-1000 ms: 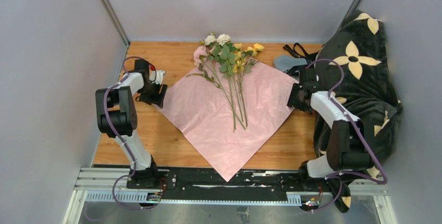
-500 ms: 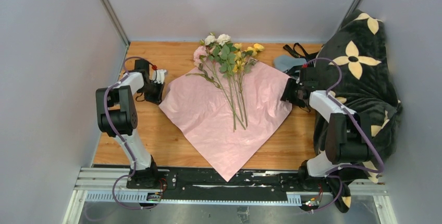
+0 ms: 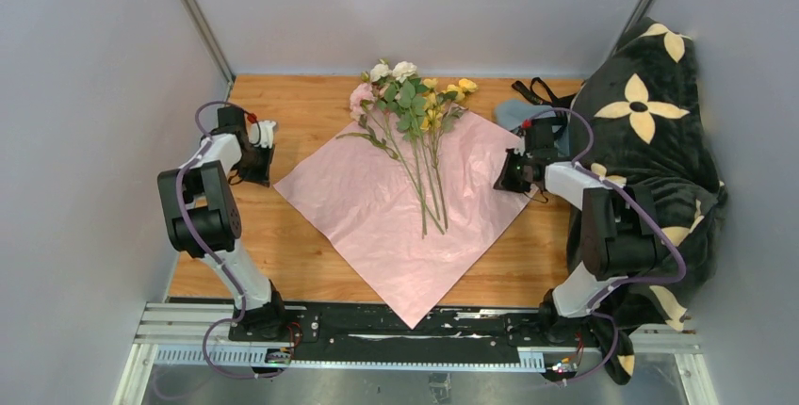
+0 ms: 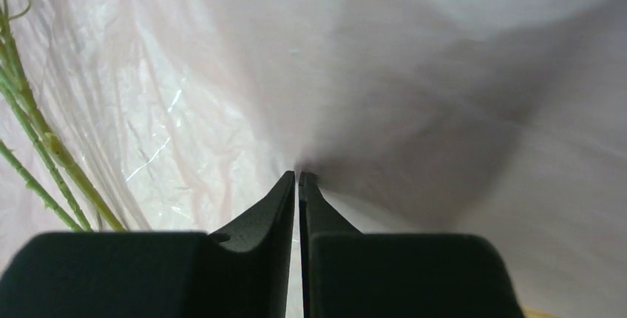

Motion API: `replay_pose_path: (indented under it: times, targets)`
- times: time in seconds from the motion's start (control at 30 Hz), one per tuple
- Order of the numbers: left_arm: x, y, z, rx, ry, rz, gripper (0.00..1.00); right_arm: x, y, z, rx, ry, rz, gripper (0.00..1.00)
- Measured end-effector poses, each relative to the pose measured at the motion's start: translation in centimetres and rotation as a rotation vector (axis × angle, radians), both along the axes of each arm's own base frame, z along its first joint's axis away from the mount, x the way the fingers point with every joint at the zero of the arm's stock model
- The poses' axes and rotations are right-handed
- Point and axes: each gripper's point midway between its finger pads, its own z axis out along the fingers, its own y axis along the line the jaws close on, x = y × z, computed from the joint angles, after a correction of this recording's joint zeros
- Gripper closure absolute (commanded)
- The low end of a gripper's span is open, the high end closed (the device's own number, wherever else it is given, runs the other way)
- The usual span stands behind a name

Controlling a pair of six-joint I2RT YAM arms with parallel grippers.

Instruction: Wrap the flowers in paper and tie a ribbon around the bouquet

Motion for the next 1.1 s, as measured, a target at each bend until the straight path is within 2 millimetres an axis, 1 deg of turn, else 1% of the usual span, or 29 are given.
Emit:
replay_pose_path:
  times: [0.07,0.13,0.23,0.3,0.4,0.43,0.5,0.53,0.57,0.67,0.7,0.73,0.77,0.83,0.87,0.9,0.93,0.97,1.0,1.03,1.1]
  targets:
    - [-0.2,0.5,-0.1,0.013,0.004,0.005,1.00,-0.1,1.1,-0.2,0.001,0.009,0.036,0.89]
    - [-0.5,0.8,-0.1,0.020,0.006,0.001,1.00,0.0,2.1,0.2,-0.007,0.006,0.074,0.88]
    - [-1.2,0.5,0.2,0.017,0.012,-0.020,1.00,0.8,3.4,1.7,-0.036,-0.024,0.136,0.87]
    - [-1.8,-0.2,0.5,-0.004,0.017,-0.060,0.88,1.4,4.6,3.1,-0.068,-0.052,0.183,0.86]
    - [-3.6,-2.5,1.0,-0.051,0.048,-0.171,0.74,1.7,7.8,5.2,-0.089,-0.097,0.286,0.85]
    - [-4.6,-3.8,1.2,-0.068,0.070,-0.231,0.69,1.4,9.2,5.7,-0.089,-0.107,0.327,0.85]
    - [-6.1,-5.6,1.3,-0.089,0.102,-0.310,0.67,0.5,11.5,6.1,-0.087,-0.116,0.397,0.84]
    - [-7.1,-6.7,1.4,-0.108,0.124,-0.348,0.66,-0.2,12.7,6.2,-0.087,-0.121,0.437,0.82]
    - [-7.7,-7.2,1.4,-0.118,0.137,-0.364,0.65,-0.9,13.9,6.4,-0.084,-0.124,0.478,0.80]
    - [-9.0,-7.8,1.8,-0.150,0.164,-0.365,0.63,-3.4,18.7,6.7,-0.065,-0.153,0.640,0.71]
    - [-9.1,-7.9,1.9,-0.163,0.162,-0.360,0.60,-4.5,20.9,6.8,-0.056,-0.168,0.718,0.65]
    - [-9.1,-8.1,2.1,-0.178,0.161,-0.352,0.60,-5.5,23.1,6.7,-0.047,-0.181,0.791,0.62]
    - [-9.1,-8.2,2.1,-0.185,0.160,-0.348,0.59,-6.3,24.6,6.7,-0.038,-0.188,0.835,0.58]
    - [-9.1,-8.5,2.3,-0.212,0.156,-0.325,0.53,-8.8,29.3,6.3,-0.035,-0.225,0.986,0.49]
    - [-9.0,-8.5,2.5,-0.220,0.151,-0.311,0.51,-10.2,31.2,6.0,-0.035,-0.239,1.047,0.47]
    - [-8.9,-8.3,2.7,-0.233,0.142,-0.280,0.48,-11.8,33.4,5.6,-0.051,-0.266,1.122,0.46]
    - [-8.7,-8.1,2.8,-0.238,0.134,-0.261,0.46,-12.8,34.4,5.3,-0.057,-0.278,1.160,0.45]
    - [-8.4,-7.5,3.0,-0.247,0.116,-0.213,0.44,-14.3,36.0,4.9,-0.074,-0.304,1.219,0.45]
    - [-8.2,-6.8,3.2,-0.250,0.099,-0.171,0.41,-14.8,37.4,4.6,-0.102,-0.337,1.261,0.45]
    - [-7.9,-5.9,3.4,-0.250,0.078,-0.130,0.39,-16.9,38.7,4.5,-0.100,-0.351,1.317,0.44]
    - [-7.6,-4.7,3.9,-0.244,0.048,-0.077,0.36,-19.0,40.6,4.2,-0.123,-0.378,1.400,0.45]
